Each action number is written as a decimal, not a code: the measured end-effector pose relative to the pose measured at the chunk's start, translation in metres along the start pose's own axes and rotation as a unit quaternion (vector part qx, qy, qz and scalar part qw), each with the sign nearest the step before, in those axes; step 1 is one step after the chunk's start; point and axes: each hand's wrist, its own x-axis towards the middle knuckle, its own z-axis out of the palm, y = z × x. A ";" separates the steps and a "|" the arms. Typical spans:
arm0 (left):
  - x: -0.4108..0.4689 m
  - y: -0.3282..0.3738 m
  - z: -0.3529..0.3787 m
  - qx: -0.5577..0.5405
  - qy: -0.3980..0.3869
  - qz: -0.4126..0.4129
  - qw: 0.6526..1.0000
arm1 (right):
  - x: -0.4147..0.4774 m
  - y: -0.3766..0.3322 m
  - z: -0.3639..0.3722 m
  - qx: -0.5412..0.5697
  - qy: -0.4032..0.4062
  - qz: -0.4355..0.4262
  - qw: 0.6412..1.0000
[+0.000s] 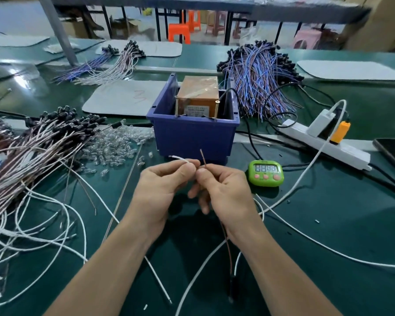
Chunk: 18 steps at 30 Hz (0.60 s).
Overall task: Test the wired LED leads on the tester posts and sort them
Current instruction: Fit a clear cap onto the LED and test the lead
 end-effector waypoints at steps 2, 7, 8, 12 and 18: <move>0.000 0.001 0.003 0.003 0.021 -0.003 1.000 | -0.002 0.001 -0.001 -0.021 0.014 -0.021 0.999; 0.001 0.005 0.001 0.006 0.123 -0.015 0.992 | -0.004 0.000 -0.012 -0.103 0.109 -0.078 0.986; 0.002 0.006 -0.002 -0.002 0.139 -0.006 0.990 | -0.005 0.000 -0.013 -0.095 0.108 -0.072 0.987; 0.001 0.006 0.000 0.021 0.135 0.022 0.990 | -0.008 0.001 -0.015 -0.132 0.072 -0.054 0.987; -0.008 0.007 0.010 0.129 0.062 0.072 0.987 | -0.008 0.002 -0.017 -0.190 0.046 -0.052 0.979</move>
